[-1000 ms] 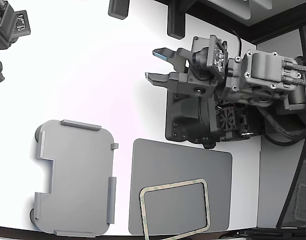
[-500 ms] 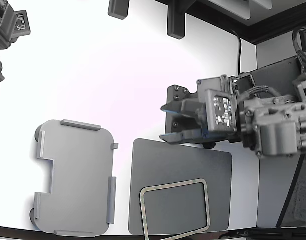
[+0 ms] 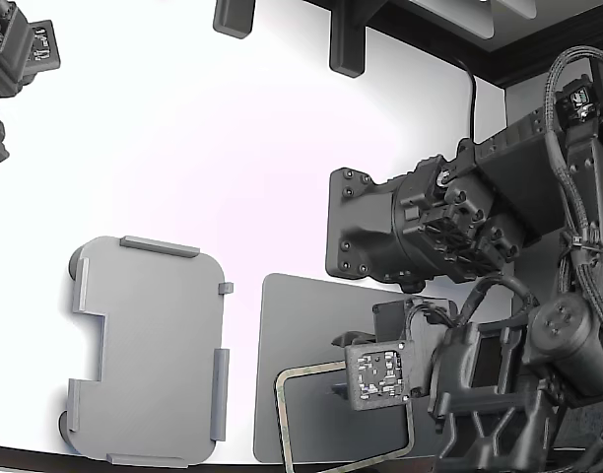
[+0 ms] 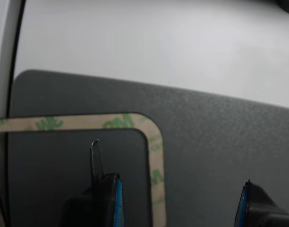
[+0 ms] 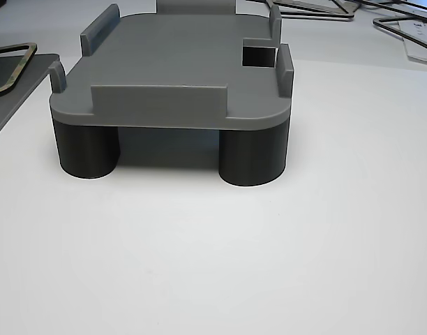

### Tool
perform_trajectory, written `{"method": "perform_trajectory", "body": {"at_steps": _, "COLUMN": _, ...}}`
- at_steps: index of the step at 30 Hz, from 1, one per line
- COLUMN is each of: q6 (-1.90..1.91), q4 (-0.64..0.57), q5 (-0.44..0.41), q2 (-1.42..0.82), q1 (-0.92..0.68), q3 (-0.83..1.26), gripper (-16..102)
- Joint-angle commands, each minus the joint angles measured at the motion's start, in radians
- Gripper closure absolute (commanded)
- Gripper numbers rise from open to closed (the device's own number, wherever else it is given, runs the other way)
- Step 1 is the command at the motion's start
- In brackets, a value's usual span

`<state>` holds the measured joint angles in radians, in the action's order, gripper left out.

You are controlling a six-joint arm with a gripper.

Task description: Move top rectangular frame to the holder.

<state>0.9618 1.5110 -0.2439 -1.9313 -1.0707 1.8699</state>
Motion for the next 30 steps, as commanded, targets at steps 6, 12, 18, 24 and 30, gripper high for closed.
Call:
{"method": "perform_trajectory", "body": {"at_steps": 6, "q6": -0.014, "q4": -0.021, "q5": 0.066, "q2": 0.044, "q1": -0.006, "q3": -0.003, "gripper": -14}}
{"method": "perform_trajectory", "body": {"at_steps": 12, "q6": -0.025, "q4": -0.048, "q5": 0.114, "q2": 0.089, "q1": -0.011, "q3": 0.025, "gripper": -12}}
{"method": "perform_trajectory", "body": {"at_steps": 18, "q6": -0.017, "q4": -0.095, "q5": 0.095, "q2": 0.147, "q1": -0.028, "q3": 0.078, "gripper": -8}}
{"method": "perform_trajectory", "body": {"at_steps": 24, "q6": -0.02, "q4": -0.184, "q5": 0.109, "q2": 0.137, "q1": -0.035, "q3": 0.15, "gripper": -6}}
{"method": "perform_trajectory", "body": {"at_steps": 30, "q6": -0.008, "q4": -0.23, "q5": 0.115, "q2": 0.126, "q1": -0.049, "q3": 0.198, "gripper": -6}}
